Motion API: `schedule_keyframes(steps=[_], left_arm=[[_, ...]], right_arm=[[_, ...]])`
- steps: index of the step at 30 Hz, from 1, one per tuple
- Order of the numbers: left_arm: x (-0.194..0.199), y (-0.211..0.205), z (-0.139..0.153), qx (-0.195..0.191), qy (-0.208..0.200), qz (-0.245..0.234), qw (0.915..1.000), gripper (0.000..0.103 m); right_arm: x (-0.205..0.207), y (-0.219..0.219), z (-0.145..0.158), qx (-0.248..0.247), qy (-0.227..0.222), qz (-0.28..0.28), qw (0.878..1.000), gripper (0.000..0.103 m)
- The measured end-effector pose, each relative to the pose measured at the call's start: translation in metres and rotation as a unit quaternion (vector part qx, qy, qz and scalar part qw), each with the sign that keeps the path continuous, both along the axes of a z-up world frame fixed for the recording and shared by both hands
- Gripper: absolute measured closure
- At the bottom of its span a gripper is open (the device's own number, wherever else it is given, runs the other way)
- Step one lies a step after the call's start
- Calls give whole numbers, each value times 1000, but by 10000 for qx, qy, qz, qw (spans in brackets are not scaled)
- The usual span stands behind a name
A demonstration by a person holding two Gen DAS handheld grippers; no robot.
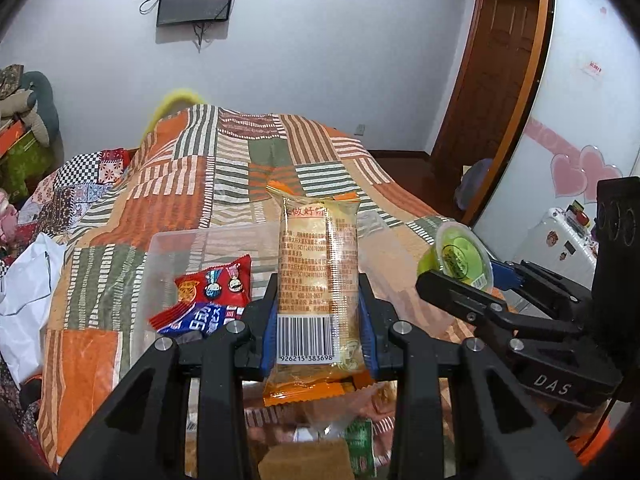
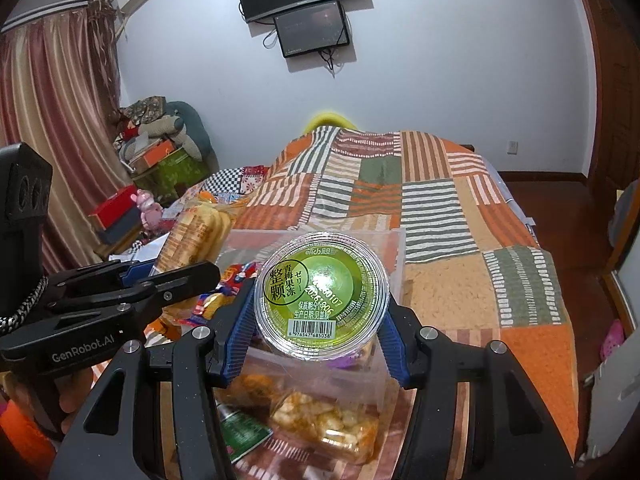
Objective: Organize snacks
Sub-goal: 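Carry the bread packet and jelly cup into the clear box and release both, then grasp the yellow Kazoo chip bag with the left tool while the right tool grasps the wrapped bread loaf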
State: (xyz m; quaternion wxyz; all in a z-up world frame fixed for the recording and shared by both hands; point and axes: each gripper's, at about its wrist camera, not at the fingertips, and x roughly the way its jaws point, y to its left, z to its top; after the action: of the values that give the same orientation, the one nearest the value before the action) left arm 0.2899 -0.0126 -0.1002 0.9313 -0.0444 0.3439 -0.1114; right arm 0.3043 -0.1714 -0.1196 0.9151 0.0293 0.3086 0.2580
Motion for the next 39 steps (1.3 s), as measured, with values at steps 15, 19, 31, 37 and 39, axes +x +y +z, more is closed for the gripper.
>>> schedule_keyframes(steps=[15, 19, 31, 37, 39], left_arm=[[44, 0, -32, -55, 709, 62, 9974, 69], [47, 2, -38, -111, 812, 139, 9965, 68], [24, 9, -25, -140, 635, 196, 9977, 54], [-8, 14, -9, 50, 382, 227, 9990, 48], [-22, 17, -3, 130, 255, 267, 9992, 42]], right_arm=[[24, 11, -26, -245, 425, 133, 9987, 51], [23, 15, -28, -362, 407, 165, 9984, 50], [14, 7, -17, -331, 274, 131, 9990, 45], [-4, 1, -4, -252, 132, 121, 9995, 44], [-12, 0, 2, -229, 64, 134, 9996, 42]])
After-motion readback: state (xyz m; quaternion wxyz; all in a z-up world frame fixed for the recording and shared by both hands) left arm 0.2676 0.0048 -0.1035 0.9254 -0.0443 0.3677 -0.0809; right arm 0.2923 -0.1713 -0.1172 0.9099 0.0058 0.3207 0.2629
